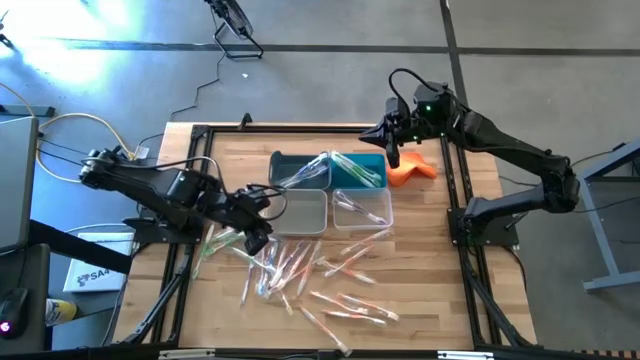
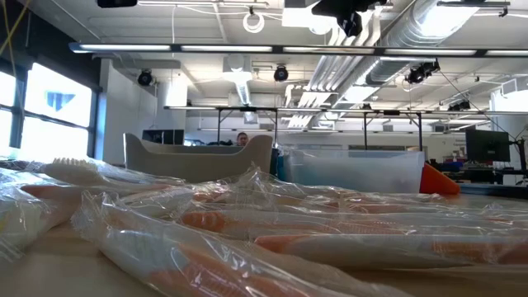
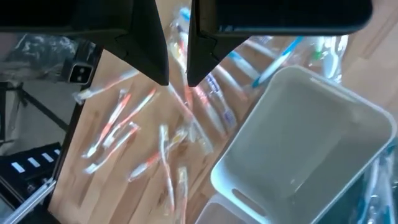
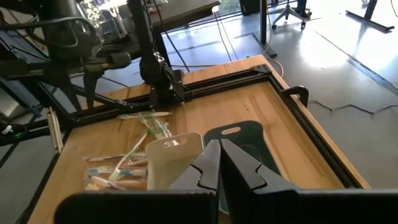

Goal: Pick & Place Toothbrushes
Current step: Put the purple toothbrush into the transparent bin

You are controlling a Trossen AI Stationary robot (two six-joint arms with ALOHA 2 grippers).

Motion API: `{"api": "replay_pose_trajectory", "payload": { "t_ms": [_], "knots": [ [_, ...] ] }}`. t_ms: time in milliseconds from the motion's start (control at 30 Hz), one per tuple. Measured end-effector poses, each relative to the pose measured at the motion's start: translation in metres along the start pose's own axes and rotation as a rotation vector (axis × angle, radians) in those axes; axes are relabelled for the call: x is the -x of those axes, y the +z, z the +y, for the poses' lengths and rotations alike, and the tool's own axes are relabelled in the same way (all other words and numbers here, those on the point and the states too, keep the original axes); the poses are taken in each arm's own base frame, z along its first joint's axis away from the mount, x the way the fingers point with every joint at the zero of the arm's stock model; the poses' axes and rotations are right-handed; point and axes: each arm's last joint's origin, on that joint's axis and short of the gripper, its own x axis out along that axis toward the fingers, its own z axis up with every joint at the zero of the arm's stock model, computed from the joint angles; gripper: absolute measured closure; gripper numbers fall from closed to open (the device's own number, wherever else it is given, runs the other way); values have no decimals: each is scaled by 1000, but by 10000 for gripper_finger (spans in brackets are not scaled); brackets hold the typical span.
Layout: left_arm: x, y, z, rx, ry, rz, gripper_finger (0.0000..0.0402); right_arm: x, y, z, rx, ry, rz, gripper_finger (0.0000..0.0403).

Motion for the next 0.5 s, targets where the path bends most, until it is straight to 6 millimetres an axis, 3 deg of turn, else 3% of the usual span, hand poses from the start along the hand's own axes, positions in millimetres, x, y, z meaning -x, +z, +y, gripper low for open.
{"api": "replay_pose_trajectory", "payload": {
  "t_ms": [267,500],
  "knots": [
    [-28,-1,-9,130,22,83,346,0,0,0,34,-1,0,398],
    [-47,-17,-23,203,31,205,346,0,0,0,61,-1,0,398]
  ]
}}
